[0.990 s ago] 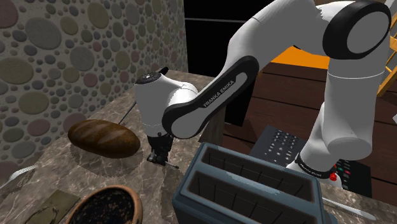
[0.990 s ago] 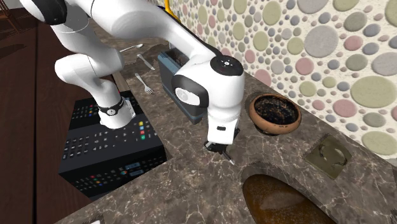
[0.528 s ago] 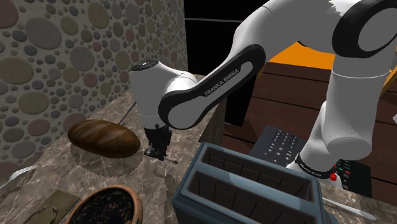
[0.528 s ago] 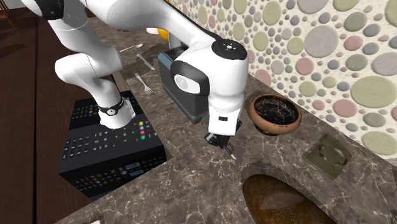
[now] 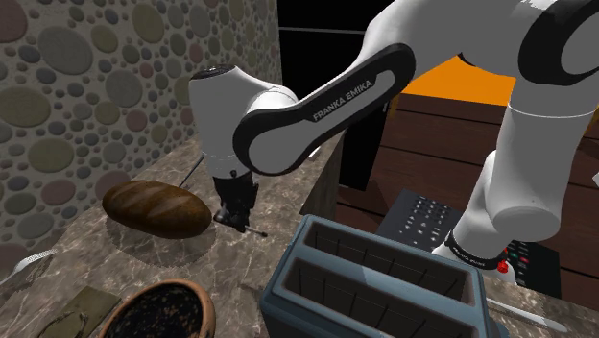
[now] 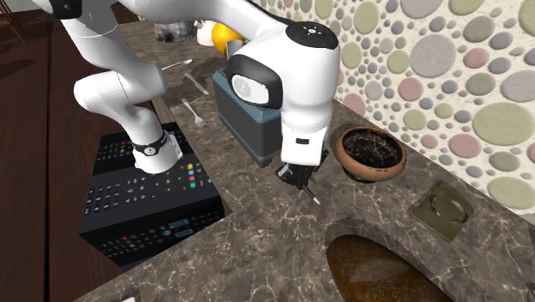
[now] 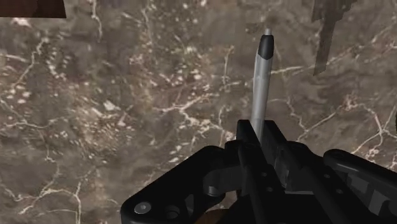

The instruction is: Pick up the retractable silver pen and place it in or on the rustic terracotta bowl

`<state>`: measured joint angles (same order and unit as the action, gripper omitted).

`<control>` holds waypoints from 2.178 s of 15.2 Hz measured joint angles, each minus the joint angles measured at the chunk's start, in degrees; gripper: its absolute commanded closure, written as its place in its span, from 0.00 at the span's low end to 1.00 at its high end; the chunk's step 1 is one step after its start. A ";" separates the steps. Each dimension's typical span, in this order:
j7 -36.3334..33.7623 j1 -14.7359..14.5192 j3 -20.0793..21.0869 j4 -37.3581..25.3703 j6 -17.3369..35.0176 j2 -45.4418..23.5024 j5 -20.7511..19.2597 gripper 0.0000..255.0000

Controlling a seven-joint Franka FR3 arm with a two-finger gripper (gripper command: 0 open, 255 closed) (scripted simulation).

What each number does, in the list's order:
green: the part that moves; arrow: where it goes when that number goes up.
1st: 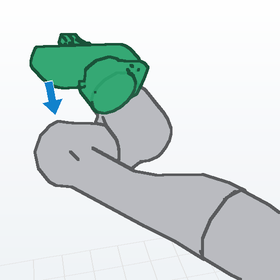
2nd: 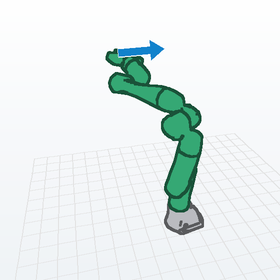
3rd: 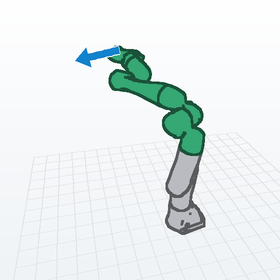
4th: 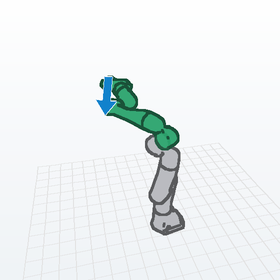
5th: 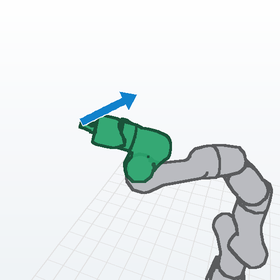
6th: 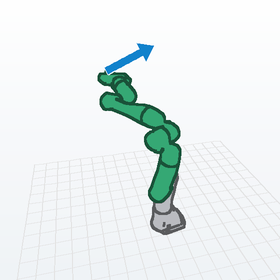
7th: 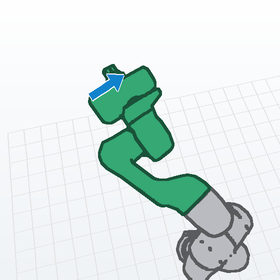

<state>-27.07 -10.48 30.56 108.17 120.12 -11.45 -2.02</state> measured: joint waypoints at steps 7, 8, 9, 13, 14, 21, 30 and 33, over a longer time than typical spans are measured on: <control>0.29 0.16 0.26 -3.60 -4.96 1.57 0.91 1.00; 0.40 0.21 0.27 -4.47 -6.00 1.79 1.04 1.00; 0.57 0.32 0.26 -4.87 -6.65 2.06 1.20 1.00; 0.53 0.30 0.34 -7.51 -9.65 2.47 1.42 1.00; 0.60 0.35 0.36 -8.00 -10.35 2.72 1.56 1.00; -4.13 -2.96 1.68 -14.98 -13.72 -1.35 -0.99 1.00; -16.43 -16.72 2.52 -37.34 -21.20 -17.75 -10.20 1.00; -19.17 -23.16 1.73 -49.28 -25.98 -24.91 -13.29 1.00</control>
<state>-46.24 -33.63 32.28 58.88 94.14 -36.36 -15.31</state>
